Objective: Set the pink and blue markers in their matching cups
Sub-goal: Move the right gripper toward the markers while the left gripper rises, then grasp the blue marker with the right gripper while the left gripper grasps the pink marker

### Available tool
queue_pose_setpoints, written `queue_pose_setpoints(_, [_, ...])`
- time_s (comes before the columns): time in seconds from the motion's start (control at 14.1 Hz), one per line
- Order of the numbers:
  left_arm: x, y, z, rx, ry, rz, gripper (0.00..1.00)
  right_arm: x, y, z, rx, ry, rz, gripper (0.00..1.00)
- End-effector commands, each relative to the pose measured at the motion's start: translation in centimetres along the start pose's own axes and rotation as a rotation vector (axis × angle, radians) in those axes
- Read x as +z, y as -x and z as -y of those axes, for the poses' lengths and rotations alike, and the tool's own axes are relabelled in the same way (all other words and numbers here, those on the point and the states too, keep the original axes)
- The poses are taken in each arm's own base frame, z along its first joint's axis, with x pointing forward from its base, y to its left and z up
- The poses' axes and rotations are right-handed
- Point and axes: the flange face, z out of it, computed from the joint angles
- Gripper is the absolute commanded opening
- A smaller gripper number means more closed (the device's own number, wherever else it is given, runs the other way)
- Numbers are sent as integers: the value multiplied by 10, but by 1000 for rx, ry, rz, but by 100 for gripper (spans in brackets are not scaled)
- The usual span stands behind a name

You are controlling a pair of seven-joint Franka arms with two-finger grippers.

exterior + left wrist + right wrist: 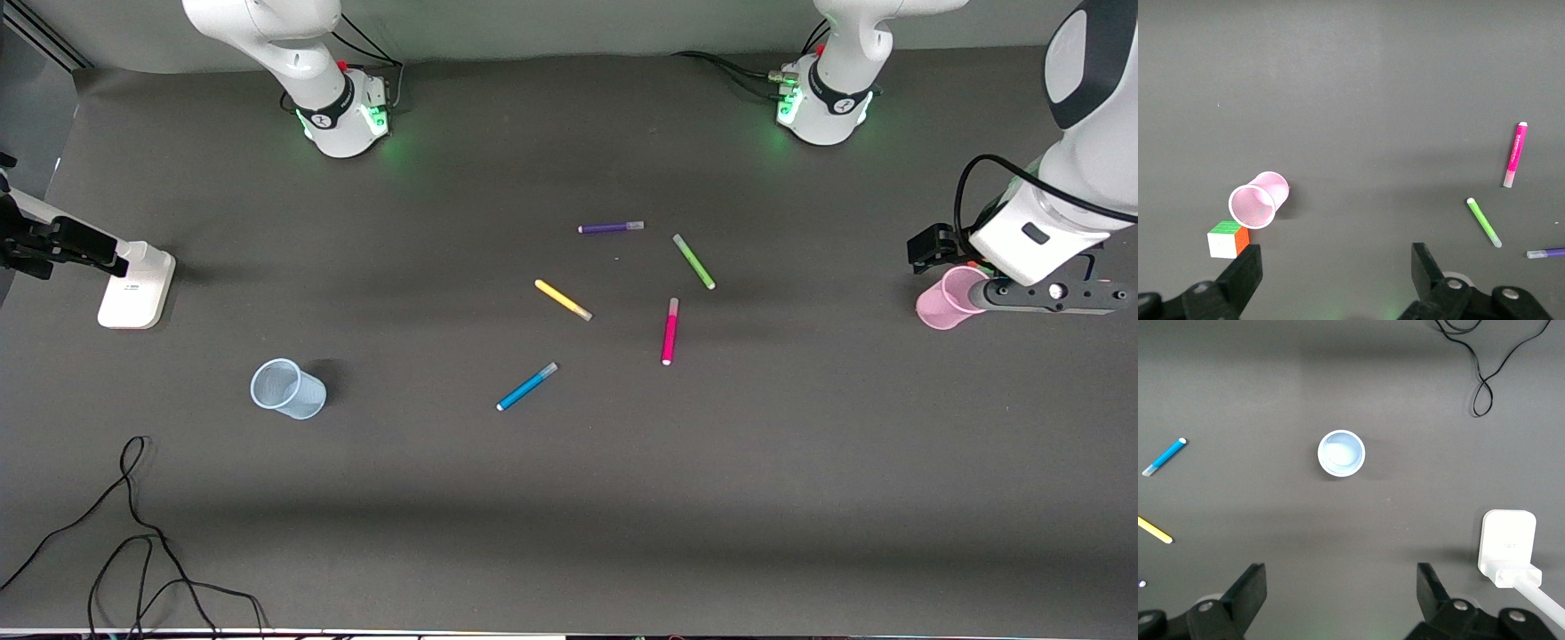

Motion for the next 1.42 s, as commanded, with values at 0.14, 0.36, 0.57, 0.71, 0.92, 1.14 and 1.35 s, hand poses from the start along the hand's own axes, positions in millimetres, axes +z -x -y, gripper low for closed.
queue_pose_setpoints(0.14, [-3, 3, -2, 16, 6, -16, 99, -2, -3, 4, -15, 6, -15, 100])
queue_pose_setpoints(0.36, [-2, 2, -2, 6, 61, -23, 99, 3, -6, 29, -45, 1, -7, 100])
queue_pose_setpoints(0.57, [-2, 2, -2, 5, 61, -23, 99, 9, -5, 77, 101, 8, 5, 100])
queue_pose_setpoints(0.71, [-2, 2, -4, 7, 61, -20, 99, 22, -7, 116, 199, 15, 25, 100])
queue_pose_setpoints(0.92, [7, 1, -13, 3, 63, -20, 99, 48, -9, 185, 286, 28, 41, 100])
queue_pose_setpoints(1.14, [26, 0, -52, -65, 70, -46, 99, 75, -15, 240, 436, -57, 65, 100])
queue_pose_setpoints(1.35, [64, -3, -97, -146, 143, -103, 99, 103, -11, 309, 620, -76, 60, 100])
